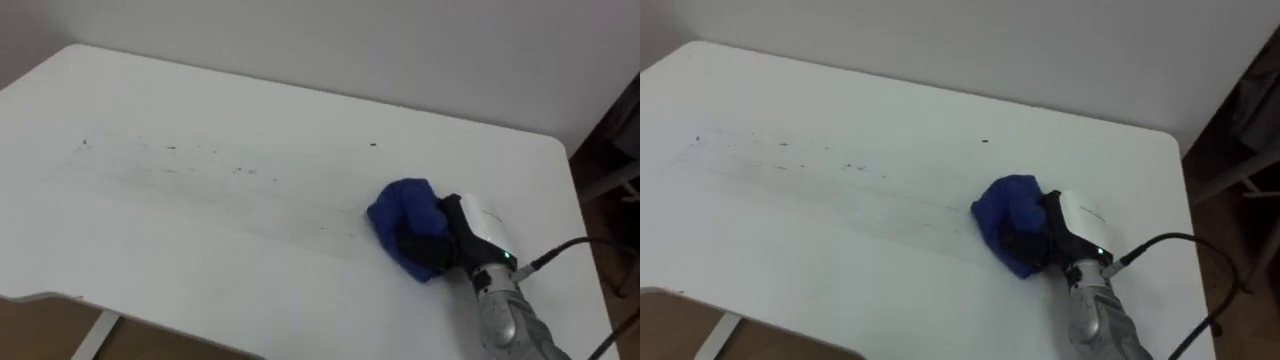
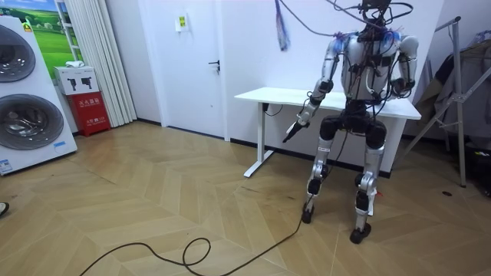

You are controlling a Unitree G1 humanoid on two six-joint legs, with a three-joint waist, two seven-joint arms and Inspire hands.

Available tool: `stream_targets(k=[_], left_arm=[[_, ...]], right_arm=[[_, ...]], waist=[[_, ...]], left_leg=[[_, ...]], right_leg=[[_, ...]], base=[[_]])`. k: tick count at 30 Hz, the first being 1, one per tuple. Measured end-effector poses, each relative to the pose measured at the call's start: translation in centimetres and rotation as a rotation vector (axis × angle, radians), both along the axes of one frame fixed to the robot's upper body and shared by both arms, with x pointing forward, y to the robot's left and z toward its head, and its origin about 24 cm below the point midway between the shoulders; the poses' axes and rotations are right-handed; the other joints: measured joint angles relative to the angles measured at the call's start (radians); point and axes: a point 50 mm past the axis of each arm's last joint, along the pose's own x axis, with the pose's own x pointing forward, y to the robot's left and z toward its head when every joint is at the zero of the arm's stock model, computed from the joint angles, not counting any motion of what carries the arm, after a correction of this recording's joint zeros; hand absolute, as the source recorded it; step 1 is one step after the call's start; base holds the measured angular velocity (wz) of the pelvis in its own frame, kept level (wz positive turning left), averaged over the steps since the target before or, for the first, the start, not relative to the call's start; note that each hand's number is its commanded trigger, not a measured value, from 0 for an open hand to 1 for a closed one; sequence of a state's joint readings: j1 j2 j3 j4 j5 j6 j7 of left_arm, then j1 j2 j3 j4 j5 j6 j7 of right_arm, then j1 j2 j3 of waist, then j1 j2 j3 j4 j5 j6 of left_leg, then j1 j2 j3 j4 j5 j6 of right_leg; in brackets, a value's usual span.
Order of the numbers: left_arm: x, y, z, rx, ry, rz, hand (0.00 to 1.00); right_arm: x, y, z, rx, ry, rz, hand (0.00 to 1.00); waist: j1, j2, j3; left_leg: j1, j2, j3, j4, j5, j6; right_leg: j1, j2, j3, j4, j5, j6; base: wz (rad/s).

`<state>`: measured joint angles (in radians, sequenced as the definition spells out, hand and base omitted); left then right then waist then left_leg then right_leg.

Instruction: Wipe table

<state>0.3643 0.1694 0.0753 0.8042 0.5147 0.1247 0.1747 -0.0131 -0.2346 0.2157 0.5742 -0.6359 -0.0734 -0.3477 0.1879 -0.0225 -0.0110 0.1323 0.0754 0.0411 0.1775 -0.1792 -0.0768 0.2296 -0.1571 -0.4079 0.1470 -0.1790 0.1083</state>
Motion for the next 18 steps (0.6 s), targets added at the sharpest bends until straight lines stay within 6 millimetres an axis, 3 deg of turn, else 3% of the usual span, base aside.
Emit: stream_targets(k=[6,11,15,18], left_arm=[[0.8,-0.2,0.1,0.002,-0.037,-0.005,0.00],[-0.9,-0.1,0.1,0.013,0.004,0.009,0.00],[-2.8,0.6,0.3,0.045,0.038,0.038,0.00],[-4.6,1.3,0.5,0.080,0.094,0.045,0.00]], right_arm=[[-0.2,-0.2,-0.1,0.013,0.009,-0.016,1.00],[-0.6,-0.5,-0.4,0.042,0.016,-0.036,1.00],[-2.0,-4.8,-1.2,0.022,0.030,-0.255,1.00],[-4.7,-9.3,-1.6,-0.025,0.056,-0.437,1.00]], waist=[[0.000,-0.012,0.0013],[-0.017,-0.016,0.0002],[-0.029,-0.031,-0.0022],[-0.054,-0.039,-0.0025]], left_leg=[[0.003,-0.001,0.013,-0.008,-0.004,0.005],[0.012,-0.002,0.008,-0.006,-0.004,0.006],[0.023,-0.005,-0.005,-0.006,-0.004,0.007],[0.031,-0.013,-0.022,-0.005,-0.008,0.012]], right_leg=[[-0.006,0.002,0.044,0.003,-0.001,-0.003],[-0.002,0.002,0.043,0.005,-0.001,-0.003],[0.019,0.000,0.005,0.003,-0.001,-0.003],[0.045,-0.007,-0.022,0.003,-0.006,0.005]], base=[[-0.08],[0.02],[0.14],[0.21]])
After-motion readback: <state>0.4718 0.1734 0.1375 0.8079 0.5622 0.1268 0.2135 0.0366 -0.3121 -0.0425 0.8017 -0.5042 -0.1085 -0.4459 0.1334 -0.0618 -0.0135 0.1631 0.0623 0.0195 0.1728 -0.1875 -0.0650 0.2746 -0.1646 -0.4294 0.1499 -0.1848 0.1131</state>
